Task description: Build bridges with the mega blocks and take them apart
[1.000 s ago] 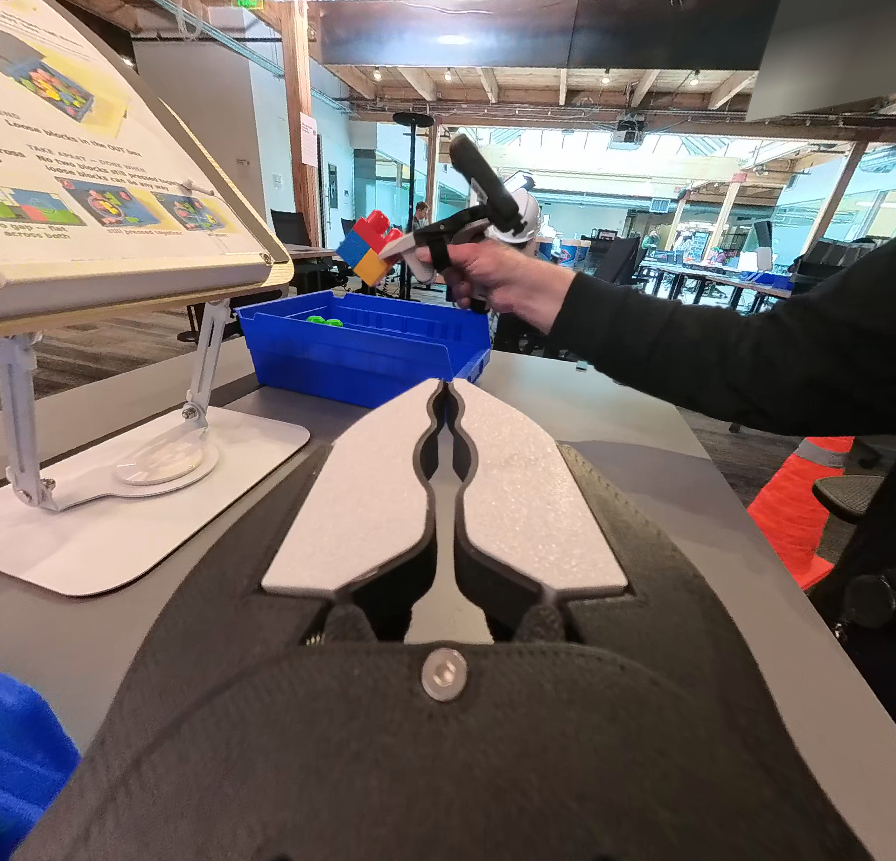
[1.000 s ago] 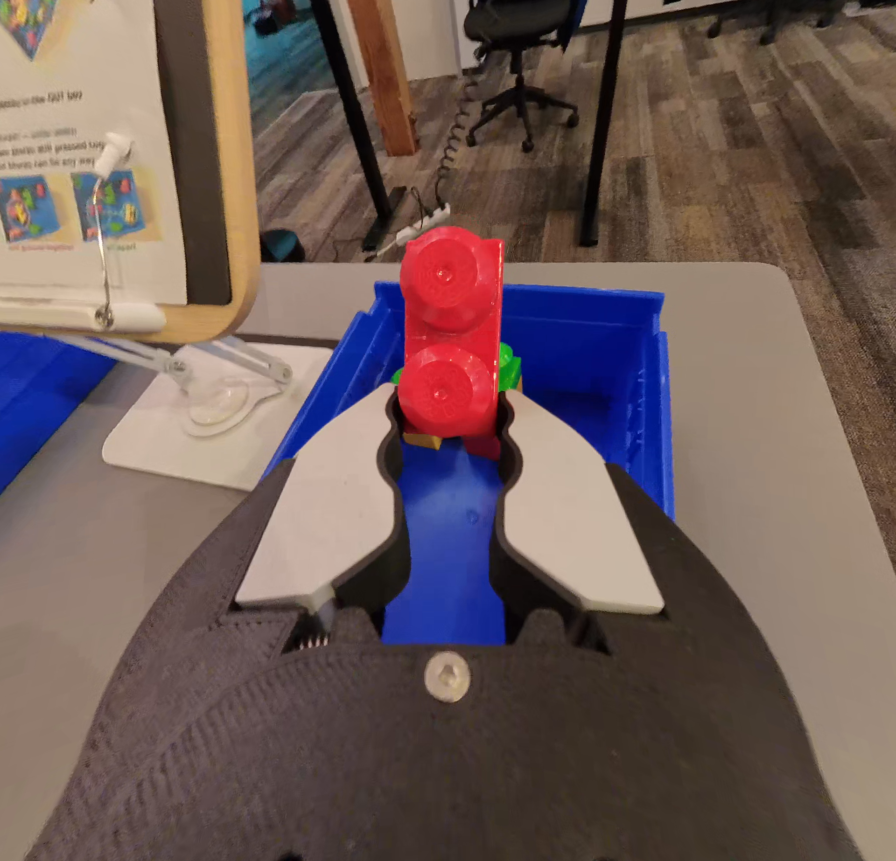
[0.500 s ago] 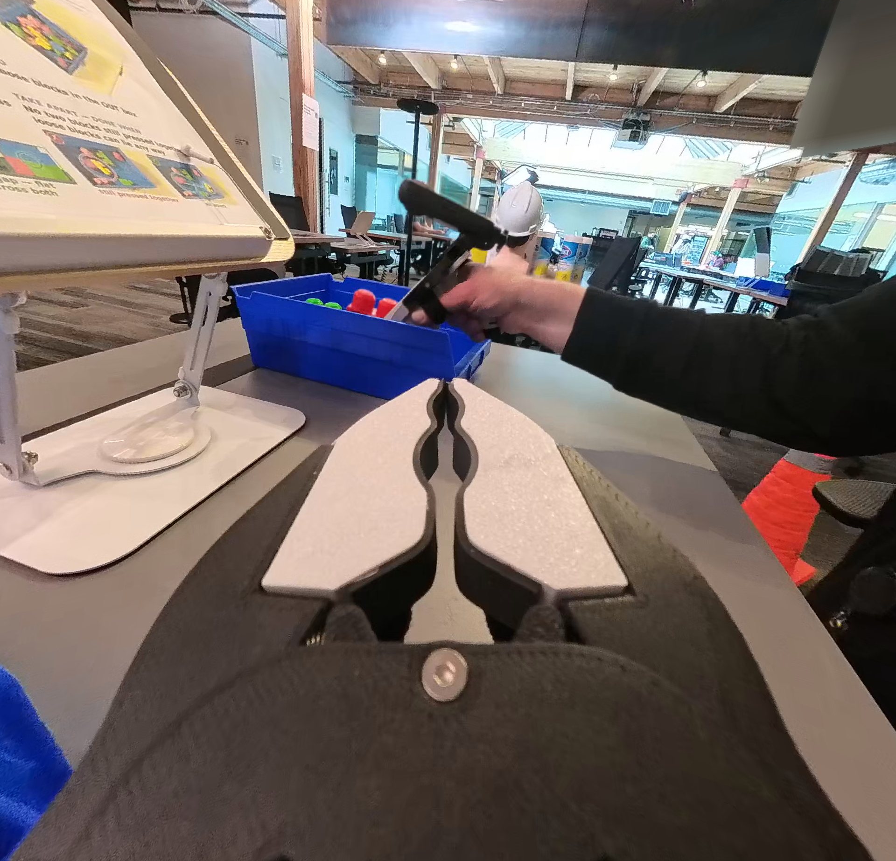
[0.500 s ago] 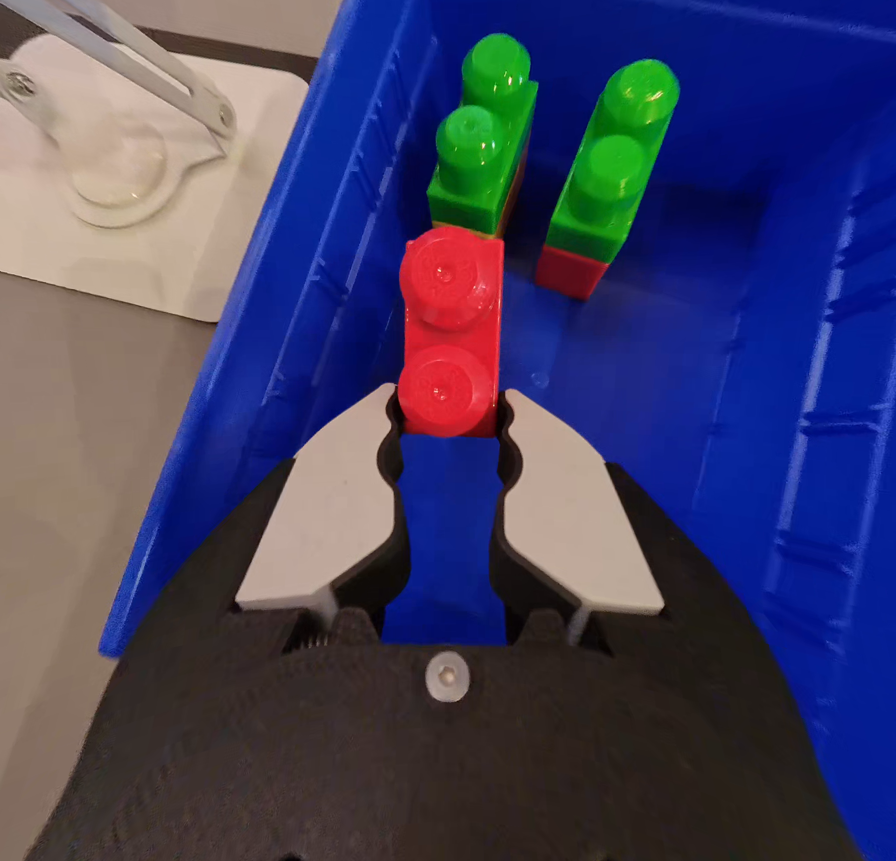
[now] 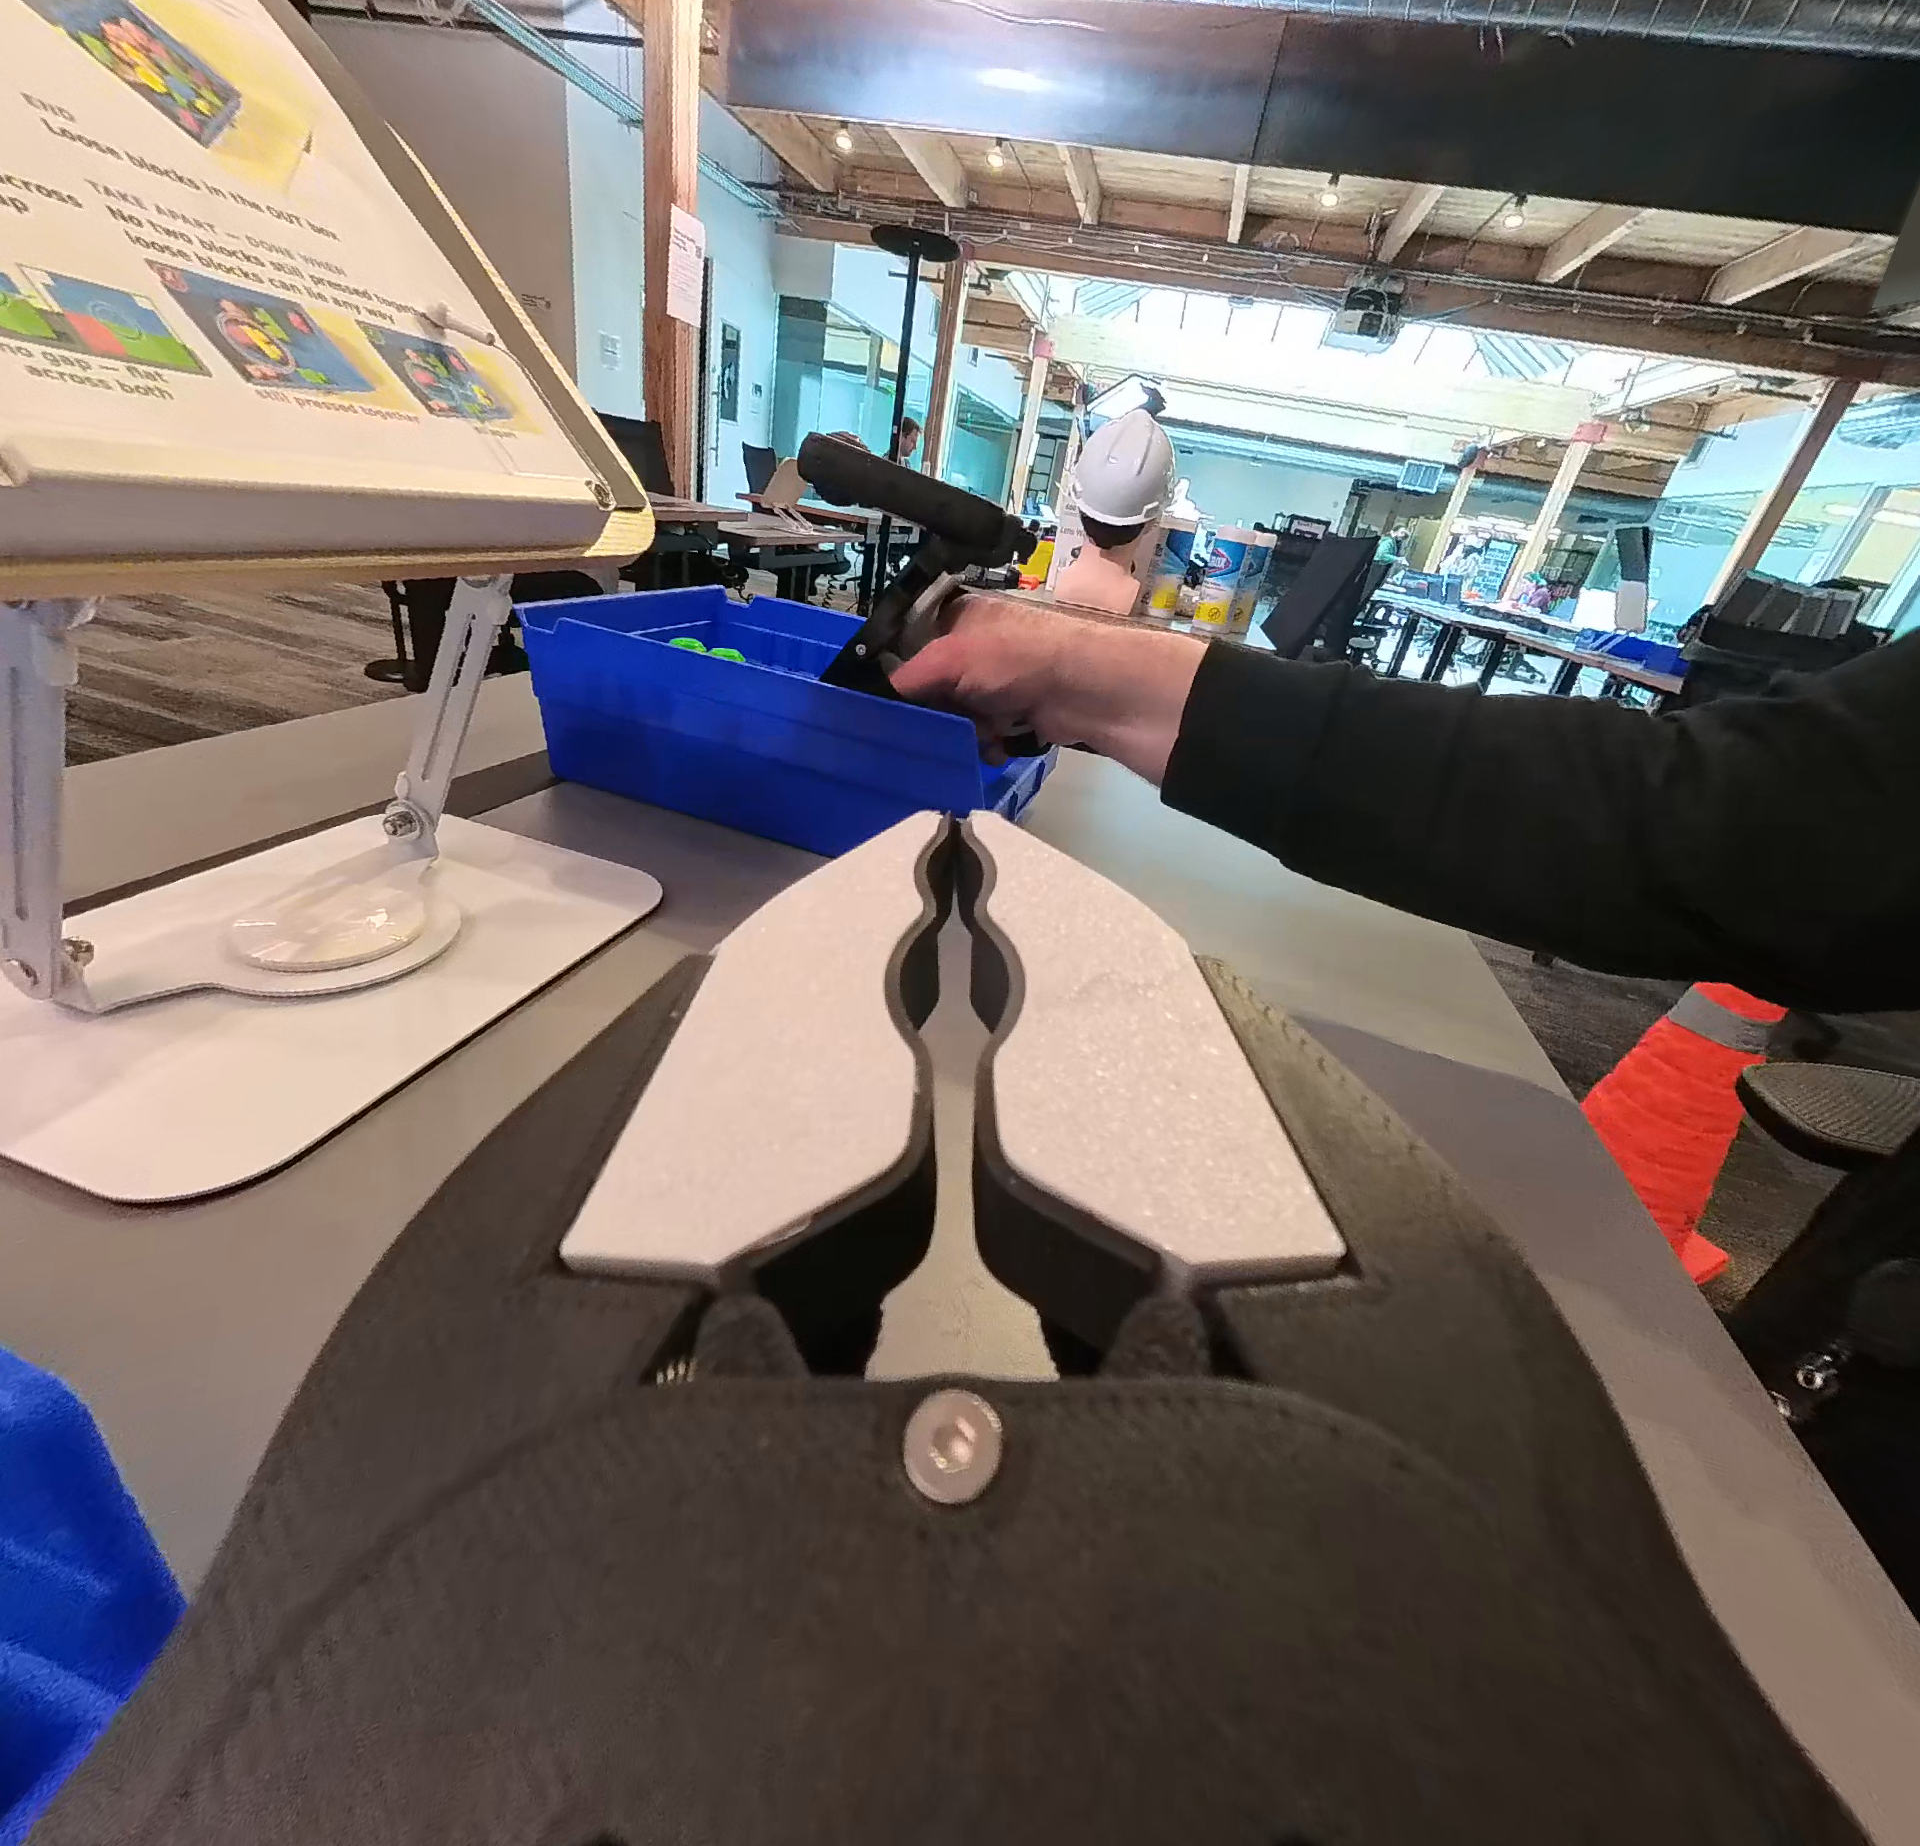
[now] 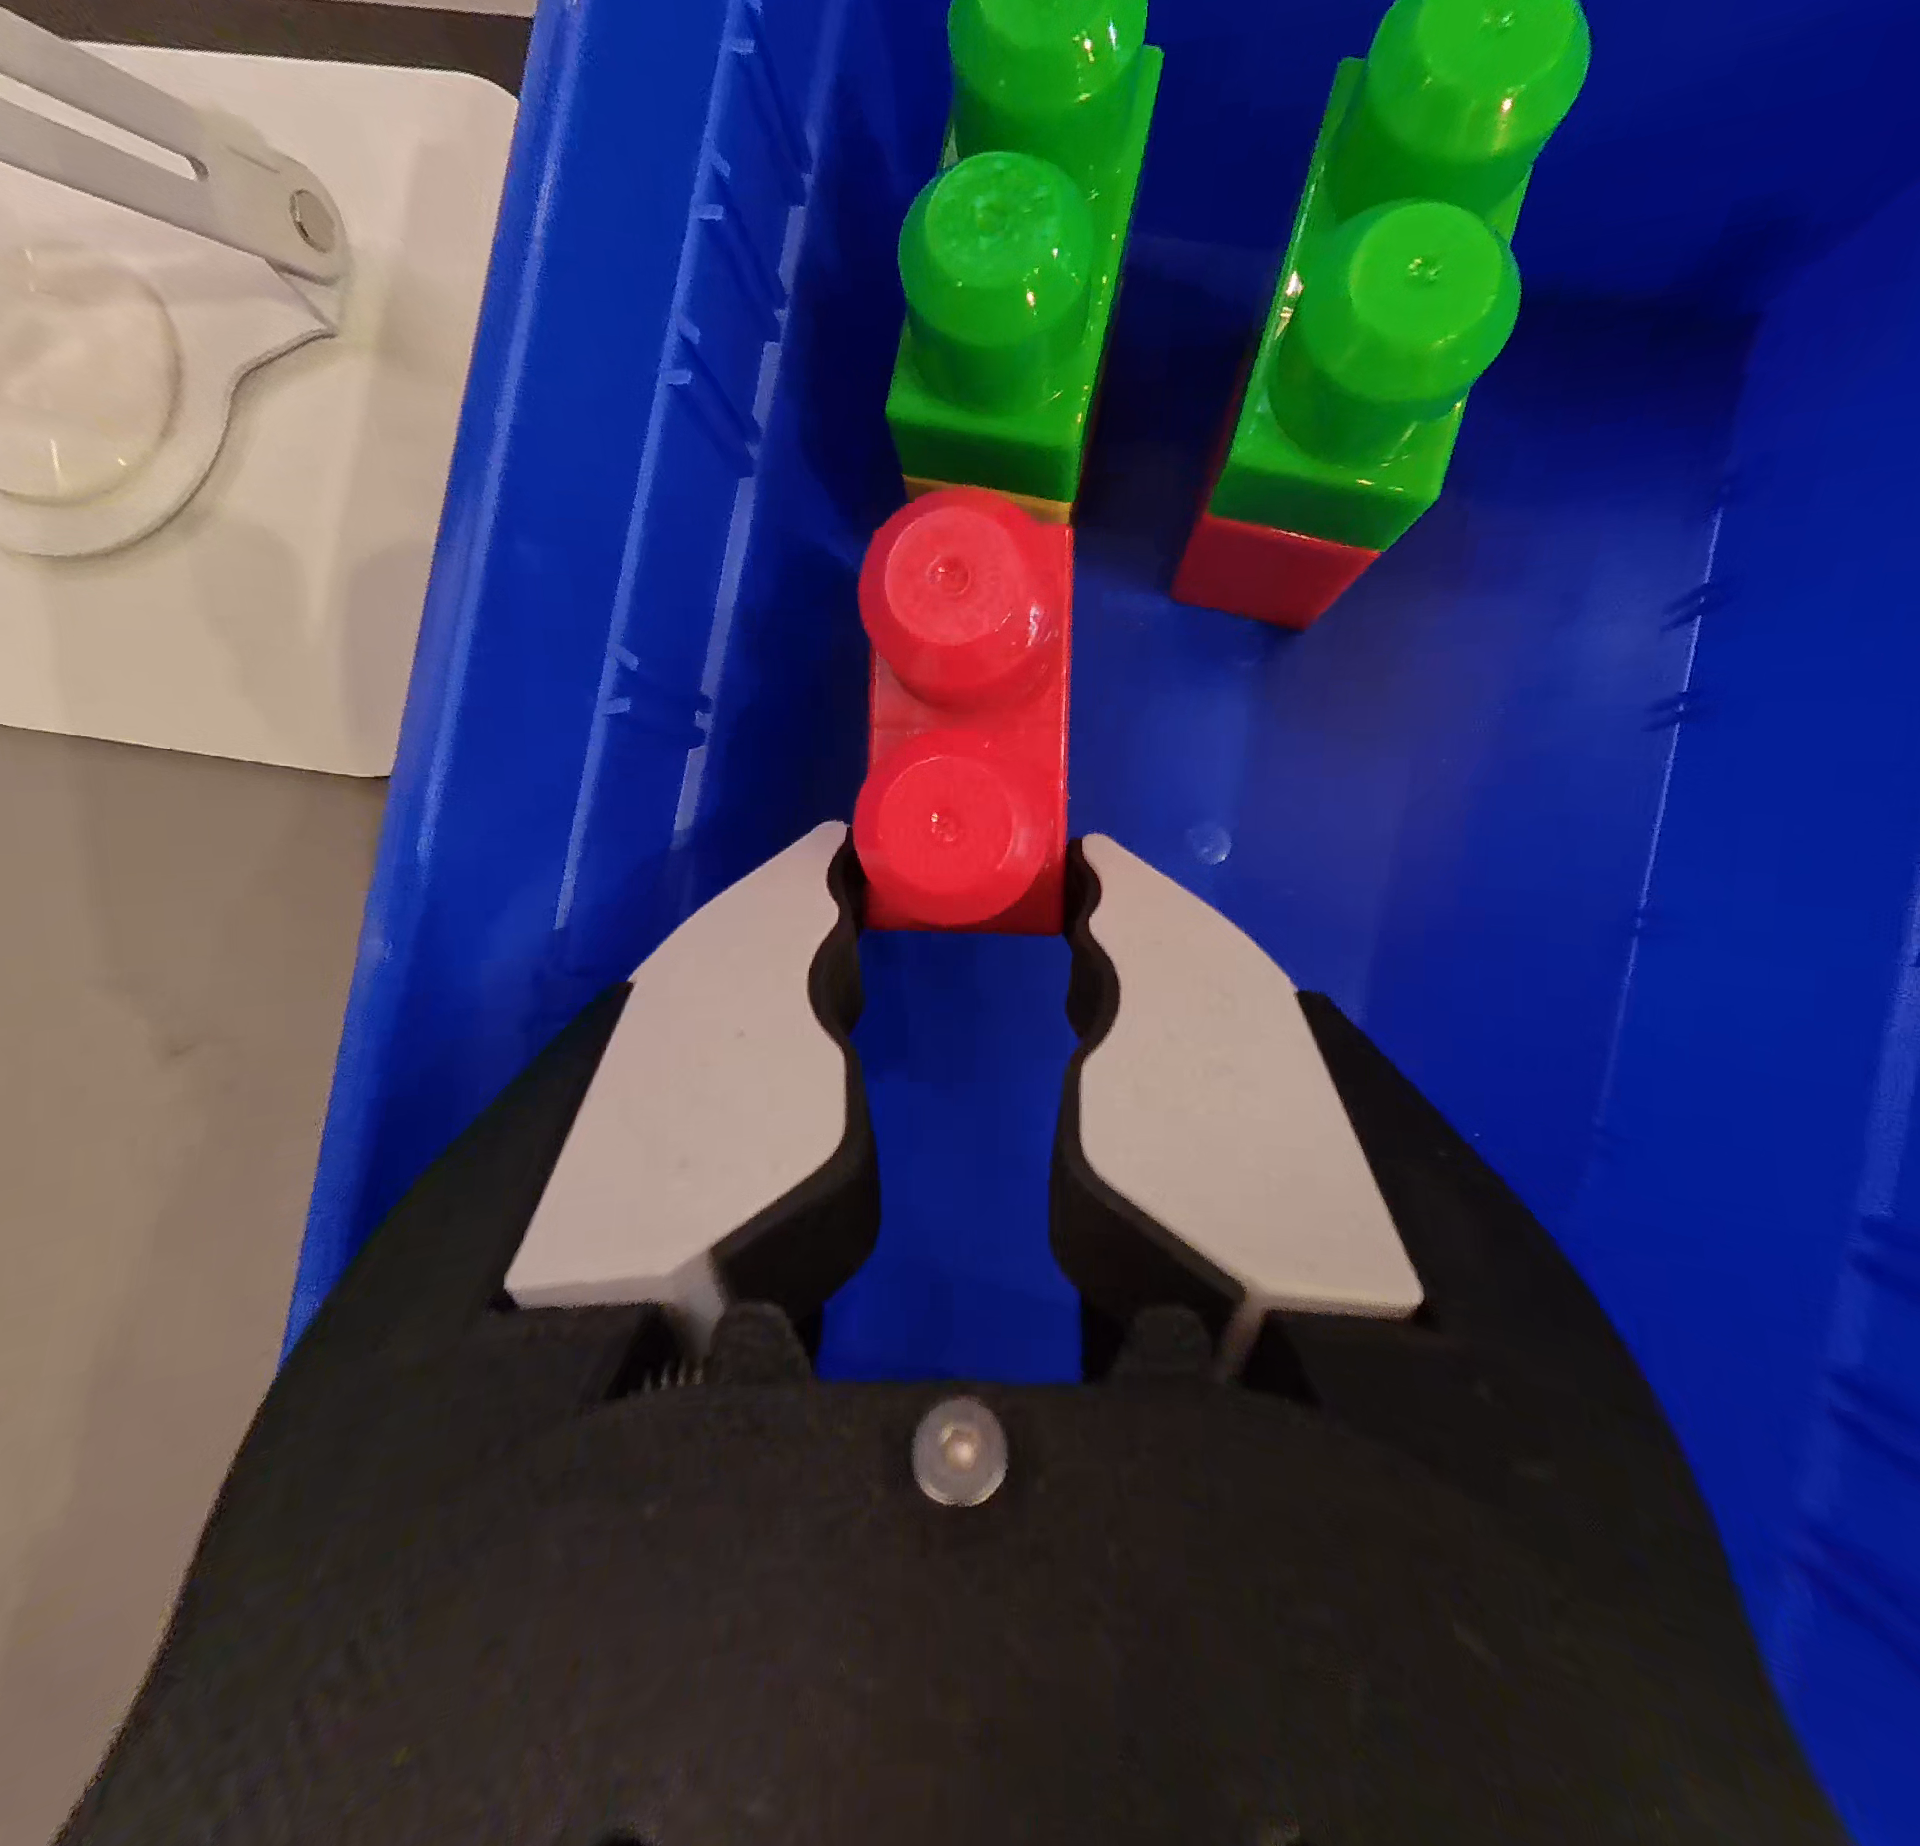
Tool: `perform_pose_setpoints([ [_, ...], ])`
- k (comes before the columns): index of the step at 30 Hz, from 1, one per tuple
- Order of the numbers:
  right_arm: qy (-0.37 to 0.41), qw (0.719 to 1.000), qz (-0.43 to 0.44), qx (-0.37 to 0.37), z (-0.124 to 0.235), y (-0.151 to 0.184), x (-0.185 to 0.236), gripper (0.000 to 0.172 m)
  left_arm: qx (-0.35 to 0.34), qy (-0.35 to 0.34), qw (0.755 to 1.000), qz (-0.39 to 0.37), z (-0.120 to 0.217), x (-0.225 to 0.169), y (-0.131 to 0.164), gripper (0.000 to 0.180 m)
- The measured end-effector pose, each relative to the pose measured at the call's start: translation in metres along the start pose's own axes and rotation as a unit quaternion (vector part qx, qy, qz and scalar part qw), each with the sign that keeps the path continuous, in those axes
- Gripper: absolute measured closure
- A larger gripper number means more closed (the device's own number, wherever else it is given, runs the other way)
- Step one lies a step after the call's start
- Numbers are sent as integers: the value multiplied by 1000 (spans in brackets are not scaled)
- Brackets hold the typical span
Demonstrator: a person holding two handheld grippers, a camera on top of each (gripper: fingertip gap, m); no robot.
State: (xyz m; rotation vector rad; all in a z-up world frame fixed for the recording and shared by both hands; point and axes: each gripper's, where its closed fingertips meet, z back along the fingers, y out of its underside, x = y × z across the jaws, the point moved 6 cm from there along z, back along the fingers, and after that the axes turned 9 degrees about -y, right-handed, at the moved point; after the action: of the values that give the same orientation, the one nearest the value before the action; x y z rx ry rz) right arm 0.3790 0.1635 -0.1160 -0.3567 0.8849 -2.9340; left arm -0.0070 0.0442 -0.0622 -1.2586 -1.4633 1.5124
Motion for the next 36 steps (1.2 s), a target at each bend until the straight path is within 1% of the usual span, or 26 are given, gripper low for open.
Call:
perform_pose_setpoints([
  [7,4,1000,-2,-9,0,2,4,134,2,0,1000,2,-1,0,1,180],
  [12,-17,999,-11,-25,0,5,7,134,4,1,1000,3,-1,0,2,180],
  [14,-33,999,-15,-37,4,5,9,130,4,2,1000,4,-1,0,2,180],
  [17,-49,998,-20,-45,11,8,9,130,5,3,1000,6,-1,0,3,180],
  [23,-60,998,-9,-35,15,13,11,141,10,7,1000,10,-4,-1,6,180],
  [30,-55,998,1,-40,16,10,11,144,14,7,1000,10,-5,0,8,180],
  [36,-68,997,0,-43,13,11,9,156,16,8,1000,11,-5,-1,10,180],
])
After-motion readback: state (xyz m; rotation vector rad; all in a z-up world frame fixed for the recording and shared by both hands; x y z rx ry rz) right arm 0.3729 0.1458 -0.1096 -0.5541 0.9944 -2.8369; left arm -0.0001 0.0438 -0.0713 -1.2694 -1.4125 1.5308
